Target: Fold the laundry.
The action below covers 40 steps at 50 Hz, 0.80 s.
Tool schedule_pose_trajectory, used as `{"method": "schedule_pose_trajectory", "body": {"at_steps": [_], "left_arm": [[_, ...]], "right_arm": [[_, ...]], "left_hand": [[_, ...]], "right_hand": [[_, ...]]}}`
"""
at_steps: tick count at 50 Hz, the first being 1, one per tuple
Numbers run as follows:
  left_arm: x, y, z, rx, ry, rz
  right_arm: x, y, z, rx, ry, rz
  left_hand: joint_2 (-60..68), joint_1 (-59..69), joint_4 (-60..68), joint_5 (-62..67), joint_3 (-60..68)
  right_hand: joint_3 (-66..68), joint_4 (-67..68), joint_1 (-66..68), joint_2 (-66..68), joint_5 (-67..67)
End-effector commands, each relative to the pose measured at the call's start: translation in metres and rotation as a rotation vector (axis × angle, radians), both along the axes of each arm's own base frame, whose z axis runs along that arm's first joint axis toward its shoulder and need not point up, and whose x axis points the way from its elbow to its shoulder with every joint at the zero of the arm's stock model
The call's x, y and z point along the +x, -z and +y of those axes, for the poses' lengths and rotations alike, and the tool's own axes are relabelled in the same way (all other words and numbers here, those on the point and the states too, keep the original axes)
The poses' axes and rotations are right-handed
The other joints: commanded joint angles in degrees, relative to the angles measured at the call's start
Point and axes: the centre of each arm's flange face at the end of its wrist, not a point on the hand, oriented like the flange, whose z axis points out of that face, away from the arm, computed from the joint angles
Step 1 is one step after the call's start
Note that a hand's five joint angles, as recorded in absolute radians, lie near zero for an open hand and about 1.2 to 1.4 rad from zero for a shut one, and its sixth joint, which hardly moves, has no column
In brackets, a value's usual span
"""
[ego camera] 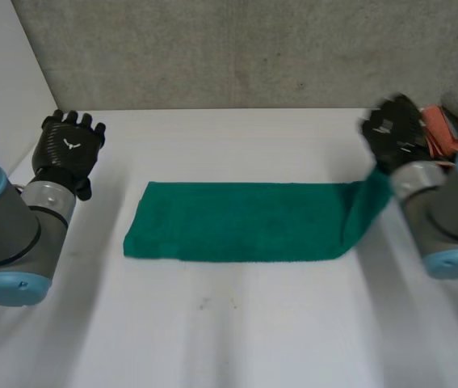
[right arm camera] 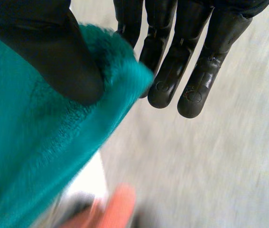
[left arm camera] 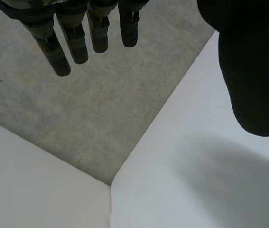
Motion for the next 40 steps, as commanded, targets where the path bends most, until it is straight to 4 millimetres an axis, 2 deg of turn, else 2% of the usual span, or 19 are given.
{"method": "schedule_pose_trajectory", "body": {"at_steps": [1, 3, 4, 6, 7, 10, 13, 14, 17, 18, 21, 22, 25, 26, 30, 32, 36, 37, 40], "left_arm": [[0.007, -0.004, 0.000, 0.001, -0.020, 0.028], [0.008, -0.003, 0.001, 0.008, -0.019, 0.038], [0.008, -0.003, 0.002, 0.013, -0.019, 0.045], [0.008, -0.001, 0.004, 0.024, -0.017, 0.061], [0.008, 0.000, 0.005, 0.028, -0.017, 0.065], [0.007, 0.003, 0.008, 0.043, -0.013, 0.066], [0.006, 0.005, 0.009, 0.048, -0.007, 0.067], [0.005, 0.005, 0.010, 0.048, -0.005, 0.067], [0.004, 0.005, 0.010, 0.048, 0.001, 0.066], [0.003, 0.005, 0.010, 0.048, 0.002, 0.066], [-0.002, 0.006, 0.013, 0.049, 0.019, 0.066], [-0.004, 0.006, 0.014, 0.050, 0.027, 0.067], [-0.019, 0.006, 0.023, 0.050, 0.070, 0.067], [-0.023, 0.006, 0.027, 0.052, 0.085, 0.066], [-0.041, 0.010, 0.043, 0.071, 0.149, 0.062], [-0.050, 0.014, 0.052, 0.083, 0.181, 0.057], [-0.062, 0.021, 0.061, 0.099, 0.215, 0.050], [-0.064, 0.021, 0.062, 0.099, 0.221, 0.051], [-0.066, 0.021, 0.063, 0.098, 0.226, 0.050]], "right_arm": [[0.138, -0.004, 0.072, -0.137, -0.552, -0.085], [0.170, 0.019, 0.101, -0.084, -0.715, -0.090], [0.177, 0.029, 0.108, -0.062, -0.755, -0.088], [0.187, 0.048, 0.118, -0.010, -0.795, -0.089], [0.189, 0.064, 0.122, 0.038, -0.802, -0.093], [0.192, 0.076, 0.128, 0.086, -0.820, -0.102], [0.190, 0.061, 0.127, 0.092, -0.784, -0.142], [0.185, 0.051, 0.122, 0.100, -0.724, -0.173], [0.172, 0.038, 0.113, 0.145, -0.594, -0.243], [0.159, 0.034, 0.104, 0.201, -0.502, -0.300], [0.133, 0.036, 0.086, 0.304, -0.371, -0.372], [0.118, 0.035, 0.080, 0.379, -0.326, -0.405], [0.096, 0.033, 0.077, 0.495, -0.264, -0.437], [0.086, 0.035, 0.079, 0.571, -0.234, -0.450], [0.066, 0.049, 0.082, 0.720, -0.159, -0.469], [0.061, 0.053, 0.081, 0.754, -0.135, -0.483], [0.049, 0.060, 0.073, 0.790, -0.089, -0.523], [0.046, 0.064, 0.071, 0.800, -0.075, -0.529], [0.046, 0.071, 0.069, 0.818, -0.071, -0.530]], "left_hand": [[0.34, 1.02, 0.39, -0.71, -0.11], [0.51, 1.19, 0.56, -0.54, 0.05], [0.34, 1.02, 0.39, -0.71, -0.11], [0.34, 1.02, 0.39, -0.71, -0.11], [0.34, 1.02, 0.39, -0.71, -0.11], [0.34, 1.02, 0.39, -0.71, -0.11], [0.34, 1.02, 0.39, -0.71, -0.11], [0.34, 1.02, 0.39, -0.71, -0.11], [0.34, 1.02, 0.39, -0.71, -0.11], [0.51, 1.19, 0.56, -0.54, 0.05], [0.51, 1.19, 0.56, -0.54, 0.06], [0.51, 1.19, 0.56, -0.54, 0.06], [0.51, 1.19, 0.56, -0.54, 0.06], [0.51, 1.19, 0.56, -0.54, 0.06], [1.01, 1.69, 1.06, -0.04, 0.56], [1.18, 1.86, 1.23, 0.13, 0.73], [1.01, 1.69, 1.06, -0.04, 0.56], [1.01, 1.69, 1.06, -0.04, 0.56], [1.01, 1.69, 1.06, -0.04, 0.56]], "right_hand": [[12.08, 11.92, 23.21, 12.45, 14.00], [12.08, 11.92, 23.21, 12.45, 14.00], [12.08, 11.92, 23.21, 12.45, 14.00], [-23.16, -23.33, -12.04, -22.79, -21.24], [-57.92, -58.08, -46.79, -57.55, -56.00], [-57.92, -58.08, -46.79, -57.55, -56.00], [-57.92, -58.08, -46.79, -57.55, -56.00], [-57.92, -58.08, -46.79, -57.55, -56.00], [-57.92, -58.08, -46.79, -57.55, -56.00], [-57.92, -58.08, -46.79, -57.55, -56.00], [-57.92, -58.08, -46.79, -57.55, -56.00], [-57.92, -58.08, -46.79, -57.55, -56.00], [-57.92, -58.08, -46.79, -57.55, -56.00], [-57.92, -58.08, -46.79, -57.55, -56.00], [-57.92, -58.08, -46.79, -57.55, -56.00], [-57.69, -57.86, -46.57, -57.32, -55.78], [-45.57, -45.74, -34.45, -45.20, -43.66], [-40.72, -40.89, -29.60, -40.35, -38.81], [-38.82, -38.99, -27.70, -38.45, -36.91]]}}
